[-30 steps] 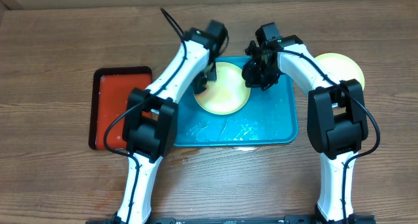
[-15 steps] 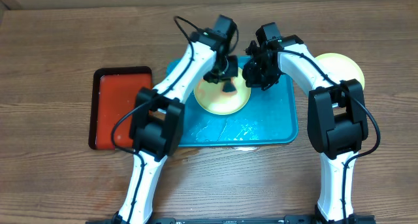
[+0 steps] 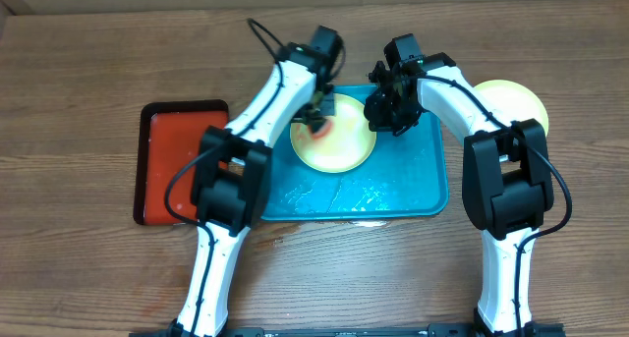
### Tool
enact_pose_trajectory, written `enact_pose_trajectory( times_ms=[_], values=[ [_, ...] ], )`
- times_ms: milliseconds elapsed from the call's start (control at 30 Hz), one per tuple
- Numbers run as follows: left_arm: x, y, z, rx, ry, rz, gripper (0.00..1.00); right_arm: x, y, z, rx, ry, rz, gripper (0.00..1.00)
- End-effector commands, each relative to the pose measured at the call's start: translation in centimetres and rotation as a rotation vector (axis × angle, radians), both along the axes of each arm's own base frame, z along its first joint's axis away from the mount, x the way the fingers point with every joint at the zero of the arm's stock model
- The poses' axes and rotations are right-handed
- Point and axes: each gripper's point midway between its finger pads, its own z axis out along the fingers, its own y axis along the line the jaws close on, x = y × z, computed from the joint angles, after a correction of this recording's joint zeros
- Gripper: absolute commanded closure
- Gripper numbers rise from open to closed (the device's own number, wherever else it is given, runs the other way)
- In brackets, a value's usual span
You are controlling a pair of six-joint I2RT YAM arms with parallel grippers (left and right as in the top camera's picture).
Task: Clean dirty plates on tray and stack at the side
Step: 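Scrub the second yellow plate with the sponge in the left gripper, then return the sponge to the red tray and lift the yellow plate with the right gripper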
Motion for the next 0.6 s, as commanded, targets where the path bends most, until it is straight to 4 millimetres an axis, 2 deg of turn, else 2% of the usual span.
enact_pose_trajectory(
  times_ms=[0,133,300,400,467,567],
  values=[
    [2.6,7.6,1.5,0.200,-0.081,0.099,0.96,0.2,-1.2,-0.2,-0.040,-0.005,-0.019,0.96],
    [4.4,8.7,4.9,0.156,-0.158,0.143,0.96,0.2,-1.2,-0.1,-0.039,-0.006,-0.018,0.96],
    [5.6,8.9,10.7,0.017,-0.237,0.172,0.96,0.5,-0.4,0.6,-0.052,-0.050,0.049,0.96],
    [5.3,9.8,13.6,-0.046,-0.262,0.191,0.96,1.1,0.0,2.3,-0.117,-0.119,0.087,0.96],
    [4.7,11.1,15.0,-0.053,-0.264,0.213,0.96,1.5,0.5,3.9,-0.185,-0.190,0.125,0.96],
    [3.4,13.6,15.7,-0.032,-0.231,0.257,0.96,1.9,1.0,6.8,-0.329,-0.313,0.180,0.96]
  ],
)
